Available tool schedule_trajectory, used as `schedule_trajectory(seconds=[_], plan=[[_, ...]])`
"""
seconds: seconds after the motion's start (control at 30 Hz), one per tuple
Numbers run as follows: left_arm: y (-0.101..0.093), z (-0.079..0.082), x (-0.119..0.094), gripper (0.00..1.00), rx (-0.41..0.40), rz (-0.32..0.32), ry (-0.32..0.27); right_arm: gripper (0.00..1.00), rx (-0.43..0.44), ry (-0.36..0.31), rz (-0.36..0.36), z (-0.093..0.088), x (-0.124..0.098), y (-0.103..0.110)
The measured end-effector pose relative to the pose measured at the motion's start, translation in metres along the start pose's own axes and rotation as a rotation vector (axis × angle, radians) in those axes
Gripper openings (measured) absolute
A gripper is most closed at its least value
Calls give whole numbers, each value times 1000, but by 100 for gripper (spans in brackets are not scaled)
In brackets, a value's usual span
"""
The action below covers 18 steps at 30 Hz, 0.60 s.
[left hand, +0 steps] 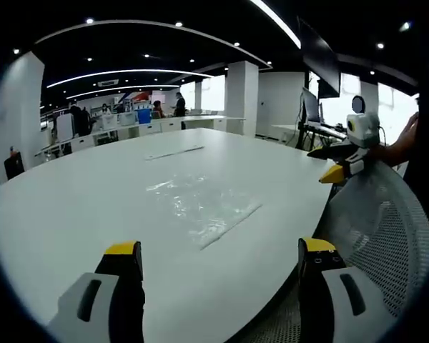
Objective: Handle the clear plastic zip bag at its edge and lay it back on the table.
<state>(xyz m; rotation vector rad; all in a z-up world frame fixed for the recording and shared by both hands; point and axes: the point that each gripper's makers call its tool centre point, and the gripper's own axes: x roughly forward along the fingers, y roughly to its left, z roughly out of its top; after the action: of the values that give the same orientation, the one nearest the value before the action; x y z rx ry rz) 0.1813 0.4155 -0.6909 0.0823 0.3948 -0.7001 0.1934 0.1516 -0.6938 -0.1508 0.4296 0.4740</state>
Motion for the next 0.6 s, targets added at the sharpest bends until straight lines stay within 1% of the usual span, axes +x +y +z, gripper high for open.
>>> schedule_trajectory(seconds=[0.47,0.6], plan=[[0,1,0,88,1,7,-3,96,-1,1,-1,0,0,0],[-3,1,0,88,5,-4,2,96,2,-6,-4,0,-1,-1]])
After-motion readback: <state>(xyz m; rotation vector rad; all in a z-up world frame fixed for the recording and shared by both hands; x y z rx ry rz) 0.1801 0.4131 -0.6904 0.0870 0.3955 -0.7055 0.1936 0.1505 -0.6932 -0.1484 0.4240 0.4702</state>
